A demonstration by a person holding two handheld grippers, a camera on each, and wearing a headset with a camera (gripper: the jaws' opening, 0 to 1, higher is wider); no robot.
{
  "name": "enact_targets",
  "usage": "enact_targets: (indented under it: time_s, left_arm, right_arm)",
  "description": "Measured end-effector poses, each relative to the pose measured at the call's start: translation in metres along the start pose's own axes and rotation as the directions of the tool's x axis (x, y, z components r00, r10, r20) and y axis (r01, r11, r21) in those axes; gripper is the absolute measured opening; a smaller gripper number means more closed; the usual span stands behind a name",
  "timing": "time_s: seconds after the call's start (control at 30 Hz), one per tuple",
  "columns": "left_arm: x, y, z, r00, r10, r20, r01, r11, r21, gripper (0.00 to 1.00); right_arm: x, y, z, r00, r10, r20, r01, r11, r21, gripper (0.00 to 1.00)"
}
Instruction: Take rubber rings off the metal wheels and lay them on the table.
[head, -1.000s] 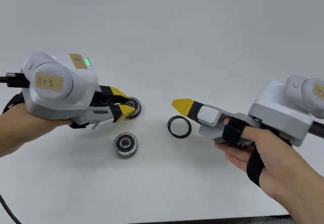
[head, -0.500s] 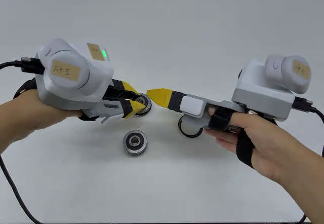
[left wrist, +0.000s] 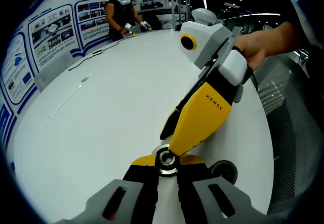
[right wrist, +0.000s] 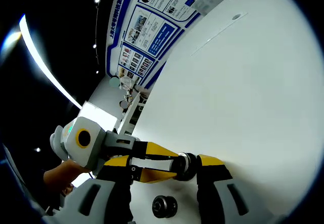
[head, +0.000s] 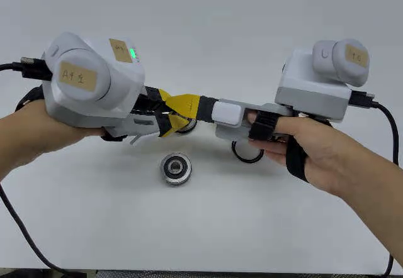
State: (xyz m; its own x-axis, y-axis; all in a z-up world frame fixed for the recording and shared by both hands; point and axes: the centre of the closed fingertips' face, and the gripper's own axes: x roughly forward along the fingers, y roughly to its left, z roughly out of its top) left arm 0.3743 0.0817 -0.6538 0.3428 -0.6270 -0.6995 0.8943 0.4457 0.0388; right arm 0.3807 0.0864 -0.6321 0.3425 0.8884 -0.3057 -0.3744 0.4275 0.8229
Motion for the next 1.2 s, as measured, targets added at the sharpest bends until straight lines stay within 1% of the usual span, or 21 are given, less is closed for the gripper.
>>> enact_targets:
  time_s: [0.1,0.2,0.4,0.53,0.87,0.93,1.0,1.03,1.2]
  left_arm:
    - [0.0,0.0,0.0,1.0,0.0,-0.004,0.0,1.0,0.003,0.13]
    - [0.0,0.0,0.0,1.0,-0.001,-0.002,0.001,1.0,0.002,0.13]
    - [0.0,0.0,0.0,1.0,0.003,-0.005,-0.003,1.0,-0.005,0.13]
    - [0.0,0.0,0.0,1.0,0.001,-0.007,-0.001,1.0,-0.002,0.13]
    - [0.001,-0.001,0.0,0.9999,-0.001,-0.014,0.002,1.0,0.006,0.13]
    - [0.001,-0.001,0.0,0.9999,-0.002,-0.015,0.002,1.0,0.008,0.13]
    - [0.0,-0.001,0.0,0.9999,-0.003,-0.016,0.003,1.0,0.01,0.13]
    - [0.0,-0.002,0.0,0.9999,-0.003,-0.016,0.003,1.0,0.01,0.13]
    - [0.0,-0.002,0.0,0.9999,-0.003,-0.015,0.003,1.0,0.011,0.13]
  right_arm:
    - [0.001,-0.003,-0.002,1.0,-0.003,-0.007,0.003,1.0,0.003,0.53]
    - [0.002,0.0,-0.006,0.9997,0.008,-0.022,-0.008,1.0,0.007,0.53]
    - [0.004,0.004,-0.008,0.9994,0.021,-0.026,-0.021,1.0,0.015,0.53]
    - [0.004,0.004,-0.008,0.9995,0.017,-0.027,-0.017,1.0,0.011,0.53]
    - [0.001,0.003,-0.013,0.9986,0.0,-0.053,-0.001,1.0,-0.01,0.53]
    - [0.0,0.001,-0.015,0.9977,-0.007,-0.067,0.006,1.0,-0.016,0.52]
    - [-0.001,0.002,-0.021,0.9958,-0.001,-0.092,0.001,1.0,-0.006,0.53]
    - [0.0,0.001,-0.019,0.9965,-0.005,-0.083,0.003,1.0,-0.02,0.52]
    - [-0.001,0.003,-0.021,0.9962,-0.005,-0.087,0.003,1.0,-0.017,0.52]
